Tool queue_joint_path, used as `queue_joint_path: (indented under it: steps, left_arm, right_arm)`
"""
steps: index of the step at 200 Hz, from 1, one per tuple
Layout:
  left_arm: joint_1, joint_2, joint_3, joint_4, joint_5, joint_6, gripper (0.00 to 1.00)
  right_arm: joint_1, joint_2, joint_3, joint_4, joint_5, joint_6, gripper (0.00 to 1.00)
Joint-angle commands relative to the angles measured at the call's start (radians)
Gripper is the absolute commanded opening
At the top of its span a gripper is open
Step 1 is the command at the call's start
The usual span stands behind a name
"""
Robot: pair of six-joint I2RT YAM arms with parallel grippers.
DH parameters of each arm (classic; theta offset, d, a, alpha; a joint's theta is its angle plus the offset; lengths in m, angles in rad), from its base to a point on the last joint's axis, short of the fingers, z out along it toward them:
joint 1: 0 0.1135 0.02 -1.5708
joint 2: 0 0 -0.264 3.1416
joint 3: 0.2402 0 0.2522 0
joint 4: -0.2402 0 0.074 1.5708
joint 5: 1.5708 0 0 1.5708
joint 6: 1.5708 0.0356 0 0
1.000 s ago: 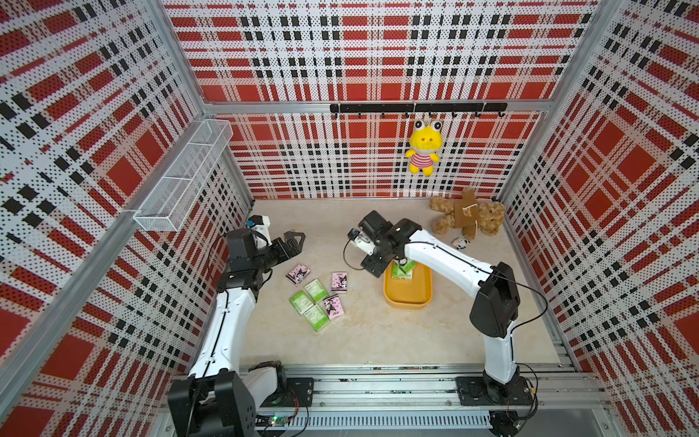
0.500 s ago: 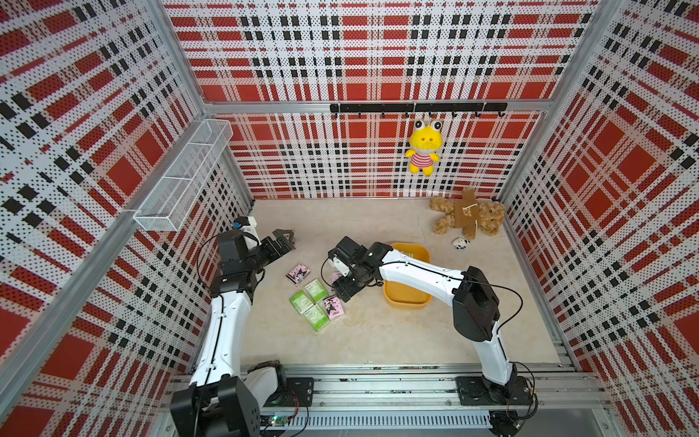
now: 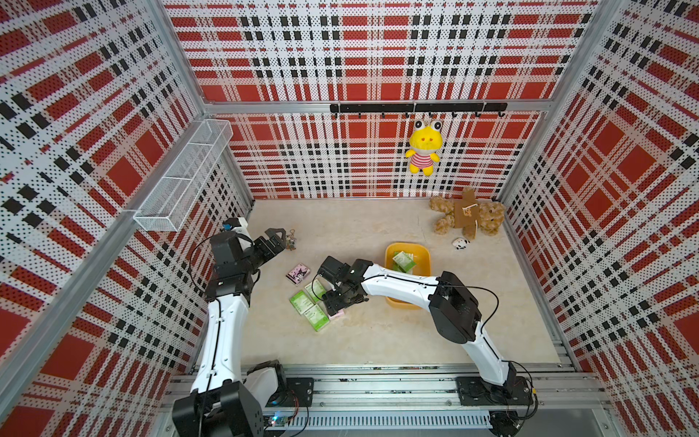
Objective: Put the pocket tissues into the storage box
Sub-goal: Pick up the pocket tissues from the center of the board.
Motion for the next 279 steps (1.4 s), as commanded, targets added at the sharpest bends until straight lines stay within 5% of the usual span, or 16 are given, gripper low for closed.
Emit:
queue_joint_path:
  steps: [1, 279]
  left_arm:
    - [0.004, 0.000, -0.019, 0.021, 0.022, 0.000, 1.00]
    - [-0.001, -0.020, -0.060, 0.028, 0.036, 0.032, 0.99]
  right_arm:
    - [0.000, 0.018, 0.034, -0.004, 0.039, 0.034, 0.77]
    - [0.022, 0.197, 0.250, -0.153, 0.046, 0.022, 0.73]
